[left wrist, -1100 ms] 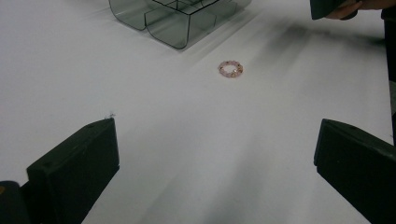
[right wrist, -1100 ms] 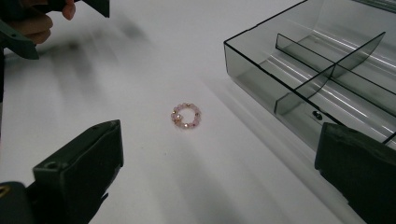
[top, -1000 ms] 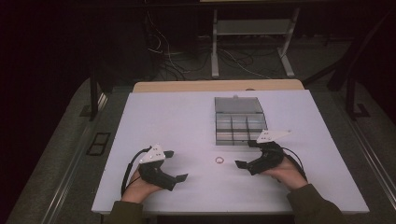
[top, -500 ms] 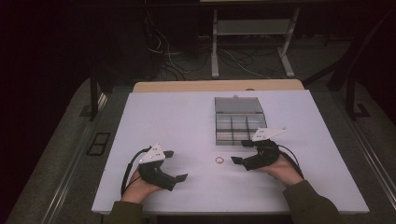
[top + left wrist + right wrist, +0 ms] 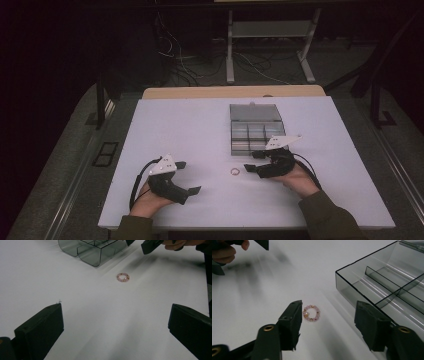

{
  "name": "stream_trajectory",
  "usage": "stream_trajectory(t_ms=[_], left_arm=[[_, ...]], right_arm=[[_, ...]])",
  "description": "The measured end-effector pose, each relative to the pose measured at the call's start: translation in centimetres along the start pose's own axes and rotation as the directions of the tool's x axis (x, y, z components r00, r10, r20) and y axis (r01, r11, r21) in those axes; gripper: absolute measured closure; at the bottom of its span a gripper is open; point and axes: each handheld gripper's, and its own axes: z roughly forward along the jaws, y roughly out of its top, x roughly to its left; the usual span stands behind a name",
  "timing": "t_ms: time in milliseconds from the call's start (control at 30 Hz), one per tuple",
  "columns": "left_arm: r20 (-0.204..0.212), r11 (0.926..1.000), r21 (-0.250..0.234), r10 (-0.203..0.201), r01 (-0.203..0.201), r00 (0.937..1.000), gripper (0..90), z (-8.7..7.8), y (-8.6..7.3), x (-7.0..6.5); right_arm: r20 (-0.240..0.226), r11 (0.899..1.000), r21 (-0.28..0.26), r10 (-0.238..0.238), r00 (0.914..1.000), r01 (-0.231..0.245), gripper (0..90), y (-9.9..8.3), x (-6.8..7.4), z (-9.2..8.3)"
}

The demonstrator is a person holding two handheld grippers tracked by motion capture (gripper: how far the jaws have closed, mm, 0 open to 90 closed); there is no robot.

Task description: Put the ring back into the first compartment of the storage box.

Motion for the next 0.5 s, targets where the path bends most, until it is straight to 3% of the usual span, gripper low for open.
stream_trajectory(t_ms=[500], left_arm=[[0.002, 1.0000, 0.001, 0.000, 0.000, 1.0000, 0.0, -0.1, 0.0, 0.1]], right_arm=[[-0.023, 0.999, 0.027, -0.026, 0.9994, 0.027, 61.6, 0.7, 0.2, 1.5]])
